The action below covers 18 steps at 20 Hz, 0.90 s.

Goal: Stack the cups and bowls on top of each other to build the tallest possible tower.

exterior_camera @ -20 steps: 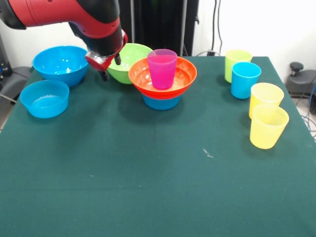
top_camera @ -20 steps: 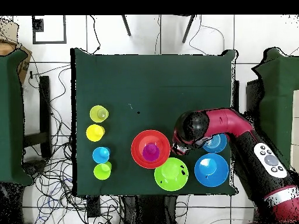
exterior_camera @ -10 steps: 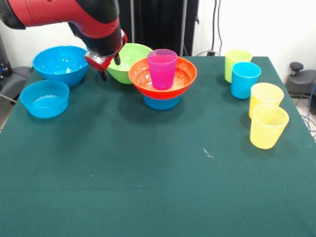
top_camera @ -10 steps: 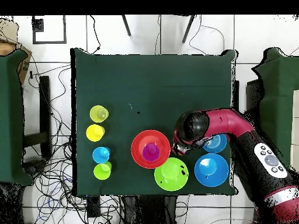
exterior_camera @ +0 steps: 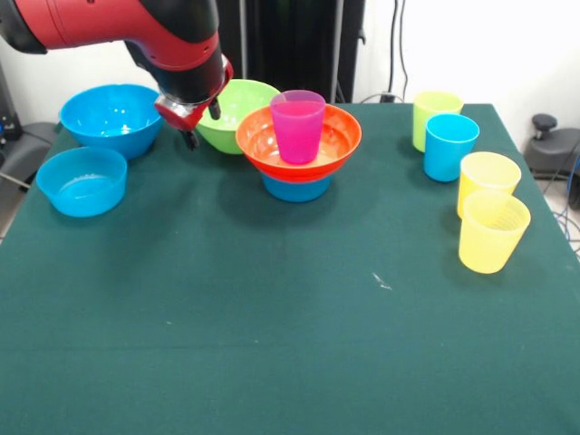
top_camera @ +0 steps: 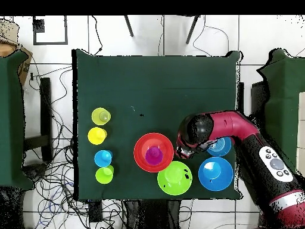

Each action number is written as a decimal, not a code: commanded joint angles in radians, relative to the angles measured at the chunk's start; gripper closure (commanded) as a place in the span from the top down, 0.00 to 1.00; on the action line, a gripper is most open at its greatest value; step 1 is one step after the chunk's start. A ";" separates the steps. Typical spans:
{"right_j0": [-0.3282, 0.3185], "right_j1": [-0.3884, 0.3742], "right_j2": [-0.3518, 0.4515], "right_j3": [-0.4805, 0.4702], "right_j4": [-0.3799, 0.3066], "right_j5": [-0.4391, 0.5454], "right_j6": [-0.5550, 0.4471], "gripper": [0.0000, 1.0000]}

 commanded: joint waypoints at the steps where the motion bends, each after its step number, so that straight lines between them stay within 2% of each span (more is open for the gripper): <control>1: 0.019 0.005 -0.023 -0.049 -0.052 0.061 -0.247 1.00; 14: 0.026 -0.001 -0.023 -0.049 -0.048 0.071 -0.236 1.00; 15: 0.026 0.000 -0.023 -0.050 -0.047 0.071 -0.236 0.00; 18: 0.027 0.000 -0.023 -0.051 -0.047 0.073 -0.236 0.00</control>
